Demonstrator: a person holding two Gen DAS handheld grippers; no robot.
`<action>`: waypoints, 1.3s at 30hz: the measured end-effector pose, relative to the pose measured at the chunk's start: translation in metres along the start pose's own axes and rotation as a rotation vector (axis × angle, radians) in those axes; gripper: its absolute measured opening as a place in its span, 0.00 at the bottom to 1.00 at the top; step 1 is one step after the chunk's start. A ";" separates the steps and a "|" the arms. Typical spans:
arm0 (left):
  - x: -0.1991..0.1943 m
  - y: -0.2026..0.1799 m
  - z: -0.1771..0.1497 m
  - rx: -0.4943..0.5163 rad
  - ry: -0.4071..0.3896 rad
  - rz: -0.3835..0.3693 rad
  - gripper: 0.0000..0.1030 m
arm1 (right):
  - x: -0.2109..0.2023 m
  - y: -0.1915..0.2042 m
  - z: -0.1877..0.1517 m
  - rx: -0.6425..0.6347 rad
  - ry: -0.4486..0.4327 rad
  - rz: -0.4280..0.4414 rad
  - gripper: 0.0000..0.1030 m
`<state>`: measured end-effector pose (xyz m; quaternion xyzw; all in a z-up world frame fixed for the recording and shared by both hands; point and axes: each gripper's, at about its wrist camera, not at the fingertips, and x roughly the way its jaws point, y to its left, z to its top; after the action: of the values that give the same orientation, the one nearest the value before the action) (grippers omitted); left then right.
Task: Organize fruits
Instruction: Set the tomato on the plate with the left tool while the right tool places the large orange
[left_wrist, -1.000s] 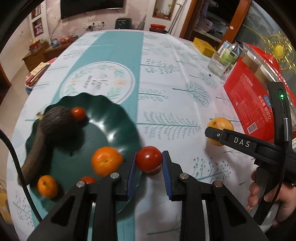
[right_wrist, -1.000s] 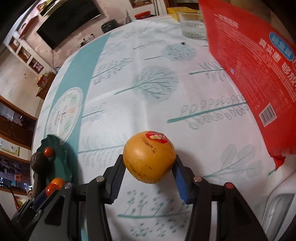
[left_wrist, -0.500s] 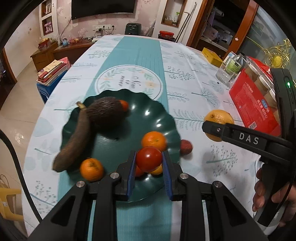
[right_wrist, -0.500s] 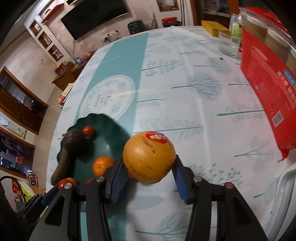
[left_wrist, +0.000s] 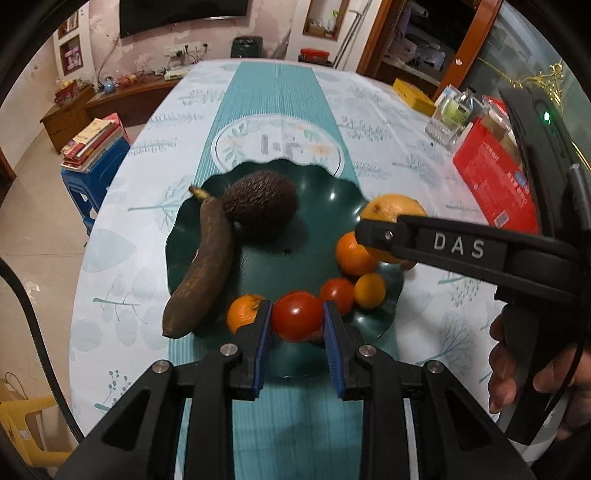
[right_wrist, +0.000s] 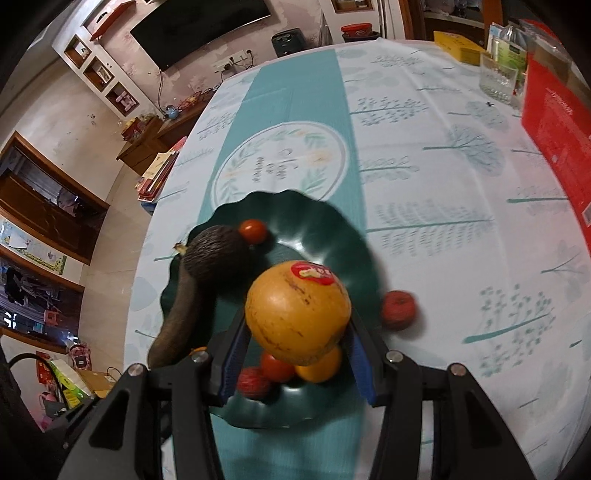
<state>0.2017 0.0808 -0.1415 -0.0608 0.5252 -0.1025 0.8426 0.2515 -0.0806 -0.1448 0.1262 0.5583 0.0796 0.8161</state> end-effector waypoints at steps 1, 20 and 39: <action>0.002 0.002 0.000 0.005 0.007 -0.005 0.25 | 0.004 0.005 -0.001 0.006 0.004 0.000 0.49; 0.022 0.020 0.004 0.048 0.067 -0.013 0.41 | 0.025 0.016 -0.004 0.062 0.016 0.043 0.51; -0.003 -0.017 -0.020 -0.103 0.023 0.032 0.70 | -0.034 -0.061 -0.016 -0.196 -0.107 -0.061 0.51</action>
<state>0.1809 0.0649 -0.1438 -0.0946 0.5403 -0.0628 0.8338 0.2232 -0.1460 -0.1377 0.0326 0.5069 0.1018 0.8554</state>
